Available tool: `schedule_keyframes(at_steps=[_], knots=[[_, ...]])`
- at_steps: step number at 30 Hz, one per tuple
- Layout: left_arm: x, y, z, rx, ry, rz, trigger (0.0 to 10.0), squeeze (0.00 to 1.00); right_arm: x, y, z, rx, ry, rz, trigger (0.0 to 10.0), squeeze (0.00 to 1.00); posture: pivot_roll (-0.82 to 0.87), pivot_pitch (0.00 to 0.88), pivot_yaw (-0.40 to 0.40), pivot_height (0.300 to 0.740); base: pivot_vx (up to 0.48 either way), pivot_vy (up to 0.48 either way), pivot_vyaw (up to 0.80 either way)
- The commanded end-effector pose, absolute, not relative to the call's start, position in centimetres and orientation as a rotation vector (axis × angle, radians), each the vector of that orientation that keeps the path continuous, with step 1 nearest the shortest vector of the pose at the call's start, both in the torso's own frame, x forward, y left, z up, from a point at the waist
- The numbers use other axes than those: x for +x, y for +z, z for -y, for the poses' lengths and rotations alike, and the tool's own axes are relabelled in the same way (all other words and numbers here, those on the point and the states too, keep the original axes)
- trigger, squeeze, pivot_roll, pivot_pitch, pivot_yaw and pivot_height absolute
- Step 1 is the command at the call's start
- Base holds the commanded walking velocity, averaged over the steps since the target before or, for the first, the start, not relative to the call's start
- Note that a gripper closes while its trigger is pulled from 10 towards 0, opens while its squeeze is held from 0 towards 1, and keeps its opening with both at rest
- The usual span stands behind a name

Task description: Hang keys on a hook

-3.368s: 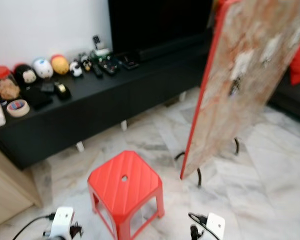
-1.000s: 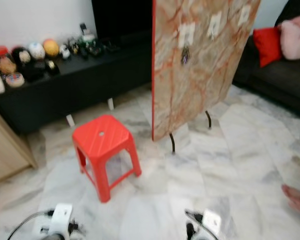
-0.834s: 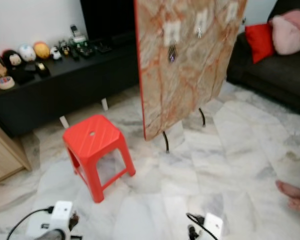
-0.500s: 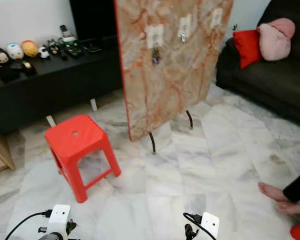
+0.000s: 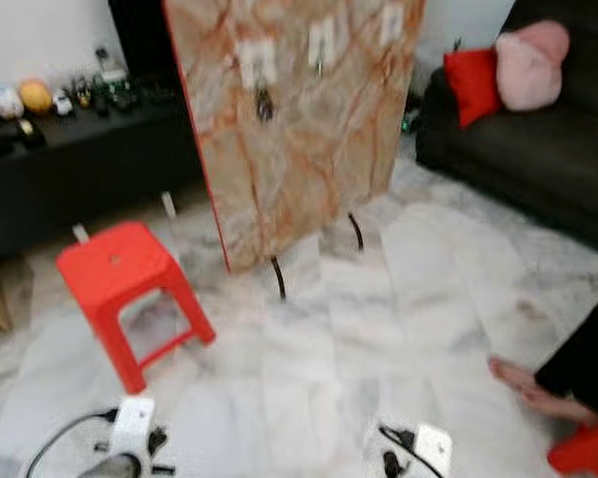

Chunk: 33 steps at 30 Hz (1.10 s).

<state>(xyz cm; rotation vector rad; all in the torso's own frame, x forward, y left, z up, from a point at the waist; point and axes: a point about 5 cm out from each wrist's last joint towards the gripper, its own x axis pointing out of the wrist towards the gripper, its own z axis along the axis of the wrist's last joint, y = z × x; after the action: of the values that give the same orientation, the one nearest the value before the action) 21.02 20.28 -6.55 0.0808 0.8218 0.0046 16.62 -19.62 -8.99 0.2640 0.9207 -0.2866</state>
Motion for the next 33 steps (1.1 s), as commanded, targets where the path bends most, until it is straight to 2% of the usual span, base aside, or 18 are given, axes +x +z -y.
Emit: schedule_keyframes(at_steps=[1, 10, 14, 33], knots=[[20.7, -6.6, -21.1, 0.103, 0.015, -0.837, 10.0, 0.0, 16.6, -9.1, 19.0, 0.268, -0.268, -0.931, 10.0, 0.0, -0.01, 0.0, -0.049, 0.74, 0.0, -0.326, 0.0], [20.0, -6.9, -21.5, 0.11, 0.019, -0.85, 10.0, 0.0, 15.2, -9.7, 19.1, 0.275, -0.291, -0.966, 10.0, 0.0, 0.0, 0.0, -0.055, 0.74, 0.0, -0.325, 0.0], [19.7, -7.0, -21.8, 0.111, 0.027, -0.854, 10.0, 0.0, 15.8, -9.4, 19.1, 0.273, -0.283, -0.953, 10.0, 0.0, 0.01, 0.0, -0.053, 0.74, 0.0, -0.315, 0.0], [19.7, -7.0, -21.6, 0.076, 0.016, -0.848, 10.0, 0.0, 15.7, -9.5, 19.0, 0.279, -0.277, -0.947, 10.0, 0.0, 0.02, 0.0, -0.057, 0.74, 0.0, 0.0, 0.0]])
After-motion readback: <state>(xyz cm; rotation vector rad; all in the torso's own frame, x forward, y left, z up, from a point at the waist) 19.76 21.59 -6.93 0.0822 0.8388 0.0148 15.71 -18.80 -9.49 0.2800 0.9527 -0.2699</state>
